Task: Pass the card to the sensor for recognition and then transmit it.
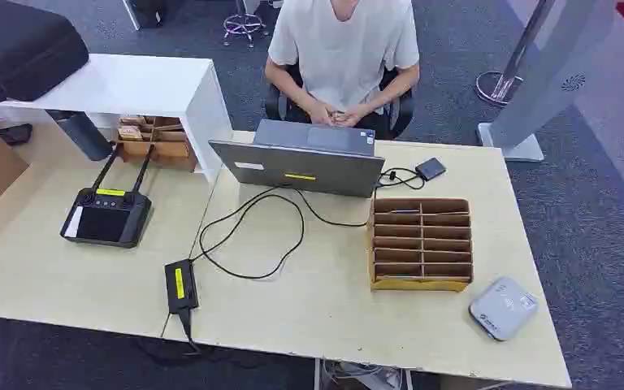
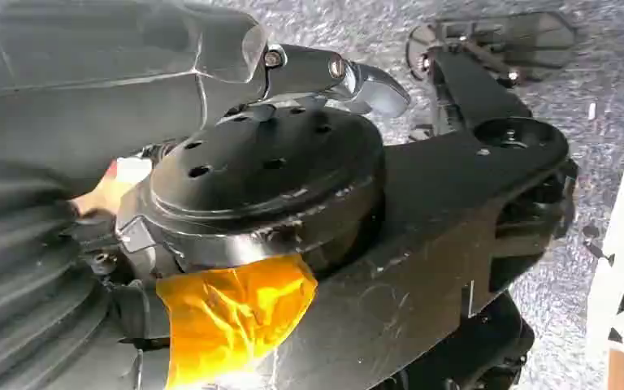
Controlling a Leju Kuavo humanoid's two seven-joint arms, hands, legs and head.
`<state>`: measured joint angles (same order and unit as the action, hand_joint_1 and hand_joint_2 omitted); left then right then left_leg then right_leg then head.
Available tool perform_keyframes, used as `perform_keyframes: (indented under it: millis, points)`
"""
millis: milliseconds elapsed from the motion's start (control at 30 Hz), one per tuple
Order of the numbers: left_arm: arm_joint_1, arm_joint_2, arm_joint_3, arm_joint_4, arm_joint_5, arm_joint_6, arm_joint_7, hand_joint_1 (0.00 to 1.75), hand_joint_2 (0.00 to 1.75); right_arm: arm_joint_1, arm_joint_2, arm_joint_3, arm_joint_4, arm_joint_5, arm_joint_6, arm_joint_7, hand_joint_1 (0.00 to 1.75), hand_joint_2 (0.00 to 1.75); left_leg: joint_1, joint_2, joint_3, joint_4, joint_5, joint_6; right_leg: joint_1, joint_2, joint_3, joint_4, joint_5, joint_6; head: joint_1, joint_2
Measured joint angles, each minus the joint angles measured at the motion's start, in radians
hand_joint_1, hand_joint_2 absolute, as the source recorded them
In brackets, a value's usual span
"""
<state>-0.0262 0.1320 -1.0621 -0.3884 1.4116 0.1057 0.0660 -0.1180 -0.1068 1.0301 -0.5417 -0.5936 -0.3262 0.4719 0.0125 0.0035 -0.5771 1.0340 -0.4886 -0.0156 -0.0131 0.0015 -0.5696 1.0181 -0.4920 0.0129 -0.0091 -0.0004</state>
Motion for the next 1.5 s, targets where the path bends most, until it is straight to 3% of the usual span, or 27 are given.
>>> perform_keyframes:
  millis: [67, 100, 133, 200, 267, 367, 600, 867, 933, 1033, 1133, 1233, 1267, 1400, 1500]
  points:
    - [-0.002, 0.010, -0.029, -0.004, 0.049, -0.003, 0.000, 0.00, 1.75, 0.018, -0.020, 0.019, -0.024, -0.016, -0.076, 0.011, 0.00, 1.75, 0.000, 0.000, 0.002, 0.000, -0.001, -0.001, 0.000, -0.001, -0.001, -0.001, 0.000, 0.000, 0.000, 0.000]
    - [-0.003, 0.019, -0.047, -0.008, 0.070, -0.011, 0.000, 0.00, 1.75, 0.068, -0.083, 0.015, -0.100, 0.004, -0.156, 0.023, 0.00, 1.75, -0.001, -0.003, 0.004, 0.001, -0.003, 0.000, -0.001, -0.005, 0.001, -0.002, -0.003, 0.000, -0.002, 0.000]
    - [-0.001, 0.035, -0.079, -0.019, 0.098, -0.027, -0.001, 0.00, 1.75, 0.169, -0.153, -0.008, -0.255, 0.058, -0.260, 0.034, 0.00, 1.75, -0.002, -0.010, 0.007, 0.001, -0.006, 0.002, -0.003, -0.015, 0.005, -0.002, -0.010, 0.003, -0.002, 0.000]
    - [0.015, 0.061, -0.127, -0.032, 0.140, -0.040, -0.002, 0.00, 1.75, 0.364, -0.257, -0.105, -0.449, 0.154, -0.347, 0.054, 0.00, 1.75, -0.002, -0.022, 0.010, 0.001, -0.009, 0.004, -0.004, -0.028, 0.016, -0.001, -0.017, 0.001, -0.002, 0.000]
    - [0.024, 0.082, -0.146, -0.055, 0.157, -0.042, -0.002, 0.00, 1.75, 0.524, -0.324, -0.251, -0.577, 0.236, -0.372, 0.111, 0.00, 1.75, -0.004, -0.021, 0.006, 0.000, -0.011, 0.004, -0.005, -0.027, 0.016, -0.001, -0.016, 0.000, 0.005, 0.000]
    - [0.023, 0.097, -0.165, -0.084, 0.159, -0.023, -0.002, 0.00, 1.75, 0.680, -0.427, -0.417, -0.750, 0.329, -0.375, 0.171, 0.00, 1.75, -0.005, -0.005, 0.012, 0.000, -0.017, 0.003, -0.006, -0.010, 0.016, -0.002, -0.016, 0.000, 0.004, 0.000]
    - [0.037, 0.110, -0.180, -0.116, 0.159, -0.021, -0.031, 0.00, 1.75, 0.857, -0.507, -0.667, -0.877, 0.349, -0.375, 0.174, 0.00, 1.75, -0.006, -0.003, 0.015, 0.000, -0.019, 0.005, -0.006, -0.009, 0.018, -0.003, -0.016, 0.001, 0.002, 0.000]
    - [0.052, 0.121, -0.185, -0.140, 0.159, -0.017, -0.049, 0.00, 1.75, 0.876, -0.544, -0.829, -0.835, 0.254, -0.375, 0.123, 0.00, 1.75, -0.006, -0.002, 0.017, 0.000, -0.019, 0.005, -0.006, -0.009, 0.020, -0.003, -0.016, 0.001, 0.002, 0.000]
    - [0.059, 0.126, -0.185, -0.151, 0.159, -0.013, -0.055, 0.00, 1.75, 0.865, -0.546, -0.864, -0.804, 0.262, -0.375, 0.080, 0.00, 1.75, -0.005, -0.002, 0.017, 0.000, -0.019, 0.005, -0.006, -0.009, 0.020, -0.003, -0.016, 0.001, 0.002, 0.000]
    - [0.072, 0.136, -0.185, -0.177, 0.159, -0.008, -0.061, 0.00, 1.75, 0.801, -0.536, -0.952, -0.708, 0.348, -0.362, -0.042, 0.00, 1.75, -0.006, 0.001, 0.018, 0.000, -0.019, 0.005, -0.006, -0.005, 0.020, -0.003, -0.016, 0.001, 0.002, 0.000]
    - [0.086, 0.152, -0.185, -0.209, 0.159, 0.000, -0.072, 0.00, 1.75, 0.677, -0.516, -1.092, -0.564, 0.515, -0.287, -0.244, 0.00, 1.75, -0.006, 0.002, 0.018, 0.000, -0.019, 0.005, -0.006, -0.003, 0.020, -0.003, -0.014, 0.002, 0.002, 0.000]
    - [0.096, 0.174, -0.185, -0.251, 0.159, 0.006, -0.085, 0.00, 1.75, 0.501, -0.493, -1.334, -0.385, 0.737, -0.212, -0.522, 0.00, 1.75, -0.010, 0.003, 0.019, 0.000, -0.017, 0.007, -0.010, -0.001, 0.019, -0.001, -0.013, 0.004, 0.000, 0.000]
    - [0.099, 0.179, -0.186, -0.261, 0.159, 0.007, -0.090, 0.00, 1.75, 0.457, -0.487, -1.398, -0.361, 0.787, -0.202, -0.570, 0.00, 1.75, -0.010, 0.002, 0.019, 0.000, -0.016, 0.008, -0.010, -0.003, 0.019, -0.001, -0.013, 0.004, 0.001, 0.000]
    - [0.108, 0.203, -0.195, -0.304, 0.159, 0.008, -0.109, 0.00, 1.75, 0.279, -0.468, -1.591, -0.332, 0.923, -0.169, -0.677, 0.00, 1.75, -0.010, 0.001, 0.018, 0.001, -0.014, 0.007, -0.010, -0.005, 0.019, -0.001, -0.012, 0.005, 0.001, 0.000]
    - [0.109, 0.221, -0.210, -0.335, 0.159, 0.011, -0.118, 0.00, 1.75, 0.195, -0.457, -1.669, -0.380, 0.943, -0.156, -0.688, 0.00, 1.75, -0.010, 0.001, 0.019, 0.001, -0.014, 0.007, -0.010, -0.005, 0.019, -0.001, -0.012, 0.005, 0.001, 0.000]
